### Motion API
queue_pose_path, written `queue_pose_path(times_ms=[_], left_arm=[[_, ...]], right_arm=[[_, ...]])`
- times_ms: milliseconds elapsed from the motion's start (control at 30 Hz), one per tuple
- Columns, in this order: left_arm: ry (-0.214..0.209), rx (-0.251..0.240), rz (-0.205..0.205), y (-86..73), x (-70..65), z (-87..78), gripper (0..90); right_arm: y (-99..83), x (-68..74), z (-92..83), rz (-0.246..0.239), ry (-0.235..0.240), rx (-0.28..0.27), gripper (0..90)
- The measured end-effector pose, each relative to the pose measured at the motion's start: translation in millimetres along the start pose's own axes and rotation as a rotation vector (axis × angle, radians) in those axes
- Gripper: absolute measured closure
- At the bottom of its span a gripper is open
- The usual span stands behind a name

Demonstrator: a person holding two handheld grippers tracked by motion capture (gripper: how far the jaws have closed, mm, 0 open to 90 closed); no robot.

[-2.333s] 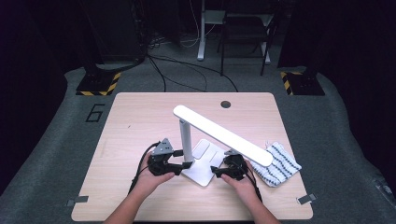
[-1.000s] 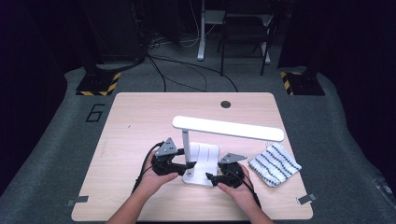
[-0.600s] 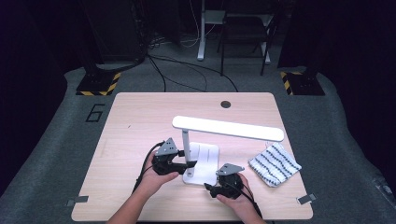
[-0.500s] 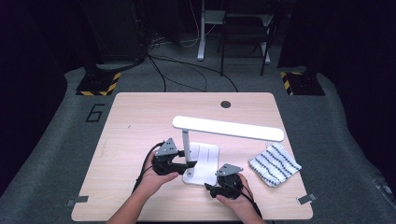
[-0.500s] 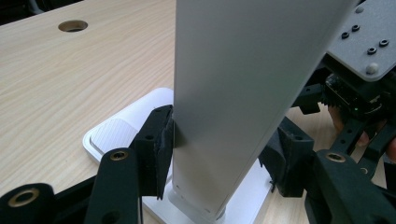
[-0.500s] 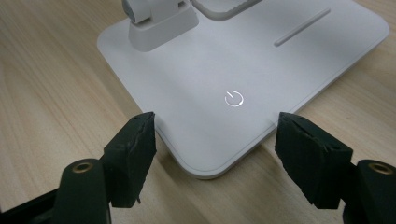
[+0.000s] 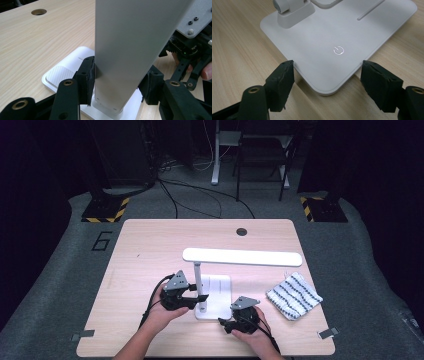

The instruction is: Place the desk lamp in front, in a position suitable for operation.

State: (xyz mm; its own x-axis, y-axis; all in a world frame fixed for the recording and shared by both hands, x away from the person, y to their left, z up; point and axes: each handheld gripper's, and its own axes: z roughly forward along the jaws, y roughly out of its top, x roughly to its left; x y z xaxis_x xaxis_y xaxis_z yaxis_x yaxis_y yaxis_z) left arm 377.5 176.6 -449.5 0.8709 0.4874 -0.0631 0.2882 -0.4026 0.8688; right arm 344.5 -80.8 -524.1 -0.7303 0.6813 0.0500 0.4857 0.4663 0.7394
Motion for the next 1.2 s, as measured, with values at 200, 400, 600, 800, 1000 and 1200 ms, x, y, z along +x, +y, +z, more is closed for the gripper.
queue_pose_path(times_ms=[200,400,600,800,1000,1200], left_arm=[[-0.004,-0.008,-0.007,-5.0,-3.0,-6.7,51.4],[-0.011,-0.011,-0.019,-9.4,-4.9,-13.3,50.4],[-0.005,-0.015,-0.023,-12.3,-9.1,-18.0,50.2],[-0.002,-0.032,-0.046,-15.3,-10.8,-18.9,49.8],[-0.018,-0.032,-0.043,-14.9,-7.4,-16.9,48.6],[-0.036,-0.042,-0.049,-15.4,-5.2,-15.0,48.4]], right_arm=[[-0.3,-1.9,0.4,0.017,0.034,-0.016,30.9],[0.1,-1.8,0.8,0.012,0.029,-0.021,31.6],[0.6,-1.7,1.7,0.026,0.030,-0.017,32.1],[1.1,-2.3,3.0,0.036,0.026,-0.027,32.5],[1.3,-2.2,3.4,0.039,0.023,-0.029,32.9],[1.0,-2.3,3.6,0.035,0.026,-0.032,32.9]])
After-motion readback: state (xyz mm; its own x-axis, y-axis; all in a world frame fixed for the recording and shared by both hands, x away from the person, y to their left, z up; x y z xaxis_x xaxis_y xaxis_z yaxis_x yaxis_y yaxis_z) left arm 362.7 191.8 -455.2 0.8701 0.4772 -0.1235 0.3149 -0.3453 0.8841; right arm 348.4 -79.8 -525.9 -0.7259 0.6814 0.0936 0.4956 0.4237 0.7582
